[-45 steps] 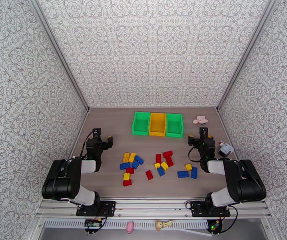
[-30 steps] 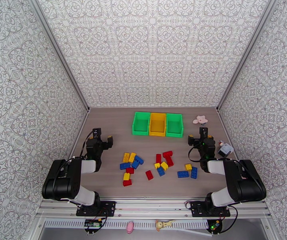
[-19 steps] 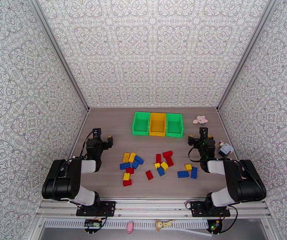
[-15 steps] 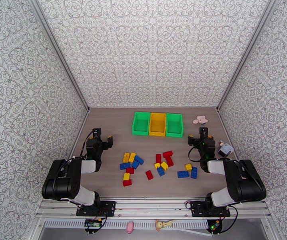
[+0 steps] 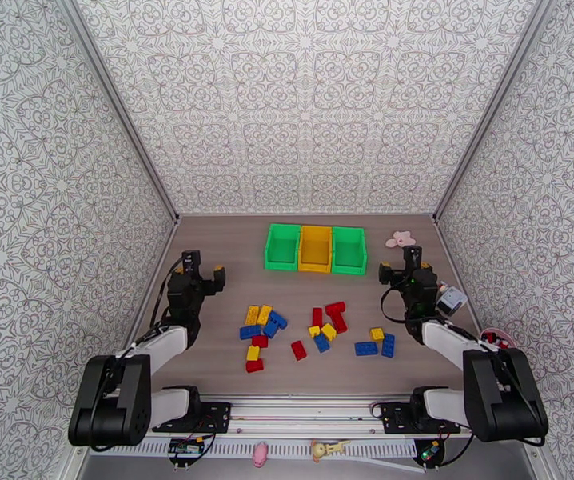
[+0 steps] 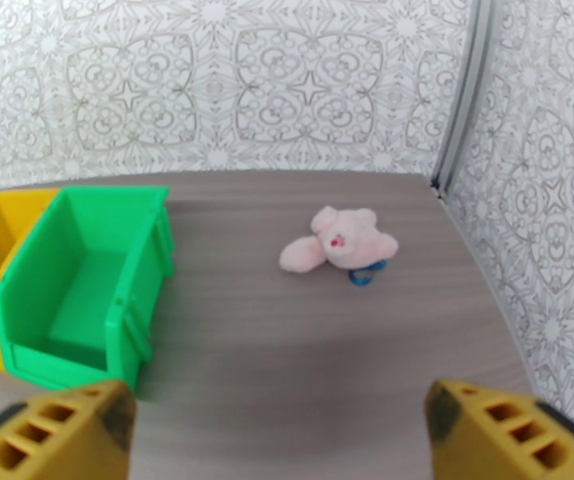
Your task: Sort the legos into containers by color
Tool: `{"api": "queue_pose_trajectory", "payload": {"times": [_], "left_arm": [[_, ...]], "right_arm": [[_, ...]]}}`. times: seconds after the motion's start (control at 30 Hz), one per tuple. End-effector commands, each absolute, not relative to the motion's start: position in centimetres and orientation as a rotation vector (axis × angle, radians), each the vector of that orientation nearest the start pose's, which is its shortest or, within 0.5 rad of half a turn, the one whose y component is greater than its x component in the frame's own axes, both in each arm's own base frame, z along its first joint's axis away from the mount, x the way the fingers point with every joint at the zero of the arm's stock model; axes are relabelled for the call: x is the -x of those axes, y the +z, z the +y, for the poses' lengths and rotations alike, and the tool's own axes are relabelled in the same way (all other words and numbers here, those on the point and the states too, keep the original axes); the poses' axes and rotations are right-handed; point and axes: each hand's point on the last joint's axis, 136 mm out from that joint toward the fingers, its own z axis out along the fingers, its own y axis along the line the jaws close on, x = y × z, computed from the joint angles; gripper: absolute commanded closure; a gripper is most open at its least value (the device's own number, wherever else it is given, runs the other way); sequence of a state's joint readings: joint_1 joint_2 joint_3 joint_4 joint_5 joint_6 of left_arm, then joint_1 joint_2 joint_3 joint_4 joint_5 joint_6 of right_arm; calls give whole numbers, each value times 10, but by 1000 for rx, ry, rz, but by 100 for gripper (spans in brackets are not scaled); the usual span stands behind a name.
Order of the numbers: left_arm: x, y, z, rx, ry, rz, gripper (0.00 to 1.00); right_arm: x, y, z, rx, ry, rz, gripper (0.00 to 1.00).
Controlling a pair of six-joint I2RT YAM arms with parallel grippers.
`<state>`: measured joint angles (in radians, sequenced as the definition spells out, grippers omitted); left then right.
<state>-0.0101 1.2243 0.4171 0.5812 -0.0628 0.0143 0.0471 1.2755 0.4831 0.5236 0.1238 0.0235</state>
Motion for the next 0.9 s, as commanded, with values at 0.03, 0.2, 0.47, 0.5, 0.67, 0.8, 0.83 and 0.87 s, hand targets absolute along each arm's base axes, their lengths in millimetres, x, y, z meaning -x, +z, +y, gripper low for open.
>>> {"api": "queue_pose_trajectory", "payload": {"times": [0.03, 0.2, 0.47, 0.5, 0.67, 0.8, 0.83, 0.87], "left_arm": [[-376, 186, -35, -137, -31, 1814, 0], [-358, 197, -94, -349, -173, 1782, 0], [-296, 202, -201, -827, -487, 1666, 0], [-287, 201, -213, -882, -526, 1644, 0], [-242, 191, -259, -1126, -693, 1541, 0], [-218, 178, -279, -1242, -798, 1524, 0], [-213, 176, -283, -1264, -827, 1518, 0], [-208, 174, -287, -1291, -854, 1508, 0]], "right_arm": [[-386, 174, 4, -97, -59, 1929, 1], [-374, 179, 29, -97, 5, 2003, 0], [-330, 163, 72, -62, 69, 2246, 1], [-323, 160, 74, -65, 67, 2280, 0], [-285, 144, 80, -80, 88, 2461, 0], [-260, 130, 79, -90, 85, 2606, 0], [-254, 125, 78, -88, 67, 2648, 1], [-249, 121, 77, -81, 50, 2687, 1]]}}
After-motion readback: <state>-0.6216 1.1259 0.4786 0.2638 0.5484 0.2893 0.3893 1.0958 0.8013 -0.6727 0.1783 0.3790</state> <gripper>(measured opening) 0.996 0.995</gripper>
